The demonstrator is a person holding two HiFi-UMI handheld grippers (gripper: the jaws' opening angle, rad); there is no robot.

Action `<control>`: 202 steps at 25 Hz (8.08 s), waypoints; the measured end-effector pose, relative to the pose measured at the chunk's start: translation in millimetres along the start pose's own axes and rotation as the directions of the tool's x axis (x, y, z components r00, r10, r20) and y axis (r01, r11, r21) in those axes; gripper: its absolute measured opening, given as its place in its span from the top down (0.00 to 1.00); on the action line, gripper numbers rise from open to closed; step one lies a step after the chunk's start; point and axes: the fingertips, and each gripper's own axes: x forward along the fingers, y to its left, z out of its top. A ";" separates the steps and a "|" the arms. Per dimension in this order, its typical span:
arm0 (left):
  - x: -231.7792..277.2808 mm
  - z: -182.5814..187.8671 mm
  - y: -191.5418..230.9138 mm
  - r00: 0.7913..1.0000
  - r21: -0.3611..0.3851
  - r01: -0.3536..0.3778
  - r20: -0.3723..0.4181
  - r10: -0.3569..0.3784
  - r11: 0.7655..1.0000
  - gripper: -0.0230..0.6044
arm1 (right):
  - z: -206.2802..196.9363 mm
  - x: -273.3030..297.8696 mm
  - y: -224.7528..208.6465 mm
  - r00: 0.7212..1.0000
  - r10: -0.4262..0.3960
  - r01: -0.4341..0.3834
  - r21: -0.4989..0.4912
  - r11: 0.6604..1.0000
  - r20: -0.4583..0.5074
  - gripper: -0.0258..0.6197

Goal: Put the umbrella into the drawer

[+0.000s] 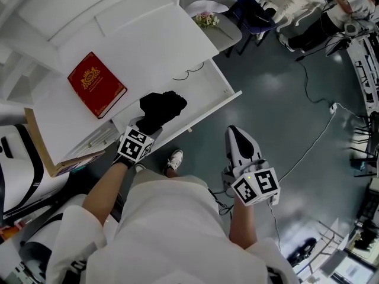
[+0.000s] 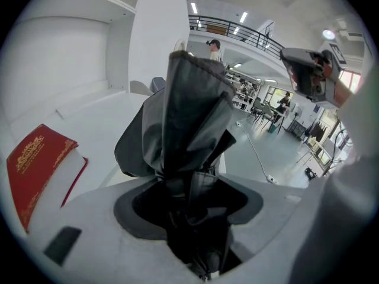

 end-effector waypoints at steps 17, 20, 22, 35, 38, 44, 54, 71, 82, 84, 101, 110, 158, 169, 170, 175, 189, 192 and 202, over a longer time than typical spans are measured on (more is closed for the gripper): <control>80.4 -25.0 24.5 0.983 0.027 0.018 -0.181 -0.013 0.999 0.57 | -19.7 -5.4 -16.5 0.997 -0.049 0.050 0.016 0.999 -0.054 0.96; 92.8 -30.8 28.8 0.977 0.048 0.017 -0.212 -0.007 0.999 0.57 | -20.8 -9.0 -21.7 0.996 -0.061 0.062 0.015 0.998 -0.060 0.96; 100.3 -34.9 32.7 0.975 0.060 0.014 -0.221 -0.001 0.998 0.57 | -20.8 -11.1 -23.2 0.996 -0.071 0.072 0.013 0.997 -0.061 0.96; 122.9 -38.9 42.0 0.962 0.082 -0.025 -0.268 0.046 0.996 0.56 | -19.8 -15.5 -29.1 0.994 -0.082 0.082 0.000 0.997 -0.071 0.96; 129.1 -43.1 41.7 0.957 0.089 -0.034 -0.285 0.058 0.995 0.56 | -19.0 -19.3 -33.1 0.994 -0.094 0.095 0.004 0.995 -0.063 0.96; 136.3 -45.8 42.0 0.949 0.123 -0.035 -0.308 0.071 0.992 0.56 | -20.4 -27.1 -40.9 0.991 -0.118 0.119 0.012 0.993 -0.059 0.96; 148.9 -48.8 42.1 0.943 0.127 -0.058 -0.318 0.095 0.990 0.56 | -23.8 -39.2 -48.1 0.987 -0.145 0.147 0.020 0.989 -0.061 0.96; 166.9 -67.3 44.0 0.929 0.080 -0.022 -0.366 0.050 0.997 0.54 | -41.3 -74.2 -46.7 0.971 -0.229 0.232 0.044 0.972 -0.068 0.96; 157.3 -67.3 42.9 0.927 0.036 -0.048 -0.370 0.058 0.998 0.45 | -43.7 -81.7 -25.6 0.972 -0.231 0.233 0.043 0.972 -0.052 0.96; 149.4 -60.1 40.6 0.939 0.031 -0.049 -0.340 0.057 0.998 0.45 | -41.6 -79.1 -19.5 0.975 -0.218 0.220 0.041 0.975 -0.048 0.96; 50.2 -33.8 56.3 0.988 -0.025 -0.111 -0.113 0.107 0.994 0.66 | -27.6 -21.2 62.5 1.000 -0.014 0.014 -0.003 1.000 -0.017 0.96; -24.7 -27.9 81.9 0.975 -0.107 -0.218 0.006 0.220 0.970 0.86 | -22.8 2.0 103.0 0.996 0.093 -0.093 -0.025 0.995 -0.017 0.96; -495.8 38.0 124.6 0.369 -0.483 -0.472 0.652 0.663 0.738 0.94 | 76.1 85.4 174.5 0.964 0.252 -0.233 -0.177 0.956 0.089 0.96; -520.0 20.2 93.9 0.307 -0.478 -0.491 0.687 0.658 0.728 0.94 | 71.4 65.4 180.4 0.966 0.242 -0.225 -0.163 0.961 0.095 0.96; -521.8 22.4 94.1 0.304 -0.473 -0.493 0.693 0.654 0.730 0.94 | 70.7 63.6 180.1 0.967 0.236 -0.219 -0.161 0.962 0.096 0.96; -522.4 25.1 95.3 0.318 -0.452 -0.482 0.708 0.631 0.750 0.94 | 65.7 56.8 181.7 0.973 0.211 -0.194 -0.160 0.968 0.094 0.96; -533.7 19.8 100.2 0.336 -0.431 -0.491 0.708 0.621 0.757 0.94 | 66.3 49.7 186.0 0.978 0.186 -0.168 -0.178 0.970 0.091 0.96; -529.3 13.9 101.3 0.350 -0.434 -0.489 0.696 0.626 0.756 0.94 | 61.5 52.8 188.4 0.979 0.188 -0.172 -0.175 0.970 0.082 0.96; -521.4 9.1 100.3 0.376 -0.436 -0.447 0.701 0.606 0.781 0.94 | 49.2 53.3 199.6 0.979 0.194 -0.178 -0.189 0.966 0.067 0.96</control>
